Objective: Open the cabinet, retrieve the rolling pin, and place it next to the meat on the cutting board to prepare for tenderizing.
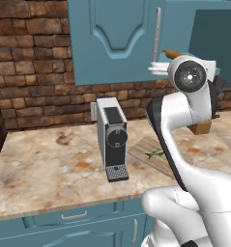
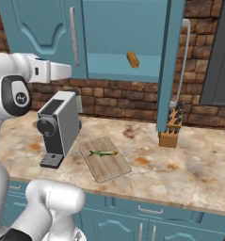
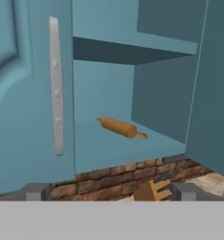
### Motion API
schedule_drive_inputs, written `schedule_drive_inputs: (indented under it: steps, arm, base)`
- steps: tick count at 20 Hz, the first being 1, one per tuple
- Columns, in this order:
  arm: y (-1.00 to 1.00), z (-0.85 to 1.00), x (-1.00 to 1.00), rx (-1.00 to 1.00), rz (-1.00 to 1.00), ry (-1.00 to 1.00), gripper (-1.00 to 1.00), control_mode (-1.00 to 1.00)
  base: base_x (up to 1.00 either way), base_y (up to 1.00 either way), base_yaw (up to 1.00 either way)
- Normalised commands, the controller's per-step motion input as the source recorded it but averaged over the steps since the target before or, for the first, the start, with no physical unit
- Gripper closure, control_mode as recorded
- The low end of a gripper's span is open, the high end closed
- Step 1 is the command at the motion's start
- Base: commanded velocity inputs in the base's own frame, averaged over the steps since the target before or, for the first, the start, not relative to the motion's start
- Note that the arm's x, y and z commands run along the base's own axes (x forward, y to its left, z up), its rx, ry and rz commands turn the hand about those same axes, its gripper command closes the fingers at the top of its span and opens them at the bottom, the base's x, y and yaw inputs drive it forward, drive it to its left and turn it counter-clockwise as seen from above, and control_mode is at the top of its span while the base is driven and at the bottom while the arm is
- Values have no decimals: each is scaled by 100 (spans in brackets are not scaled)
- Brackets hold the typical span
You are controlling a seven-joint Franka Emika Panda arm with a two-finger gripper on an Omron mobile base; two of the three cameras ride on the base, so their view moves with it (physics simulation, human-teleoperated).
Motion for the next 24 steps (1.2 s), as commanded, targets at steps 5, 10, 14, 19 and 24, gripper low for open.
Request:
schedule_drive_inputs:
  steps: [5,10,14,19,24]
  arm:
    - [0,0,0,0,2,-1,-100,-100]
    - [2,0,29,1,1,0,-100,-100]
    - [7,1,60,1,1,0,-100,-100]
    - [12,15,51,0,5,0,-100,-100]
    - [5,23,7,-1,15,-2,-100,-100]
  base:
    - [0,0,0]
    - [0,0,0]
    - [0,0,0]
    - [0,0,0]
    - [0,0,0]
